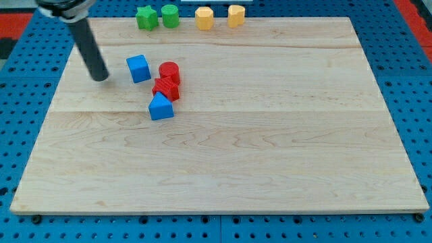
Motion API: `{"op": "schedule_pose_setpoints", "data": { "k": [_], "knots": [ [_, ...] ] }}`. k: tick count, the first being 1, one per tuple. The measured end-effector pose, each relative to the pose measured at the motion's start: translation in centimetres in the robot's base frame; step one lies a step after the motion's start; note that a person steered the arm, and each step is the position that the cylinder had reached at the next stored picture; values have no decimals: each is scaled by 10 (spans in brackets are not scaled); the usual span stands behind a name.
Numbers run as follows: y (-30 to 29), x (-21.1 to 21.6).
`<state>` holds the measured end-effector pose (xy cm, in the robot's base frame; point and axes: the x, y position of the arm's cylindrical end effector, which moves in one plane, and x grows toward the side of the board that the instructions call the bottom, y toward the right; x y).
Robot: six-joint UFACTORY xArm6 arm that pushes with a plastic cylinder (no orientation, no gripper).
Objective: Adjust the blue cube into the red circle
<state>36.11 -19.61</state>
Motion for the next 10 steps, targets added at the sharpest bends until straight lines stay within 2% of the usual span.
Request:
{"op": "schedule_pose_setpoints", "data": {
  "k": [1, 5, 7, 10],
  "knots": [
    [17, -7],
    [17, -14],
    [54, -16],
    [61, -26]
  ]
}}
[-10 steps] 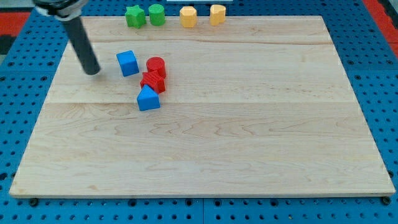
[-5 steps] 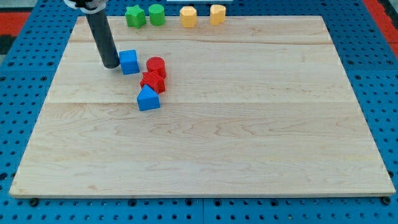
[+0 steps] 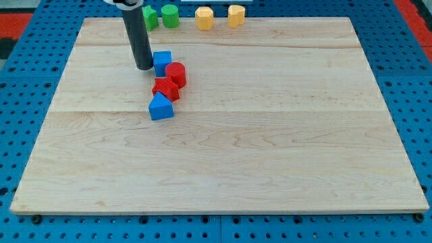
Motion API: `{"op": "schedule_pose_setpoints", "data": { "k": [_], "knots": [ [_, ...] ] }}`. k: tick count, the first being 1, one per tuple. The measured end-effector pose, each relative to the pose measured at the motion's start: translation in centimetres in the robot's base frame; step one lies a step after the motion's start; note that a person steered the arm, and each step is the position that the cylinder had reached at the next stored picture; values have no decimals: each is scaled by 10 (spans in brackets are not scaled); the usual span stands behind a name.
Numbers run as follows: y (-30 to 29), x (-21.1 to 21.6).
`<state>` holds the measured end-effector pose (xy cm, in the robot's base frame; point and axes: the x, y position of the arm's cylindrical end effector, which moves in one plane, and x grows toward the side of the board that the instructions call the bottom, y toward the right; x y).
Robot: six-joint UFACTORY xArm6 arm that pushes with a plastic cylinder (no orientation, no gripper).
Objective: Adjust the blue cube into the red circle
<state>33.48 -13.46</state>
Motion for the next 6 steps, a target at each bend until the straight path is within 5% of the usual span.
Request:
{"op": "schedule_pose_setpoints", "data": {
  "k": [4, 6],
  "knots": [
    [18, -5],
    [12, -40]
  ]
}}
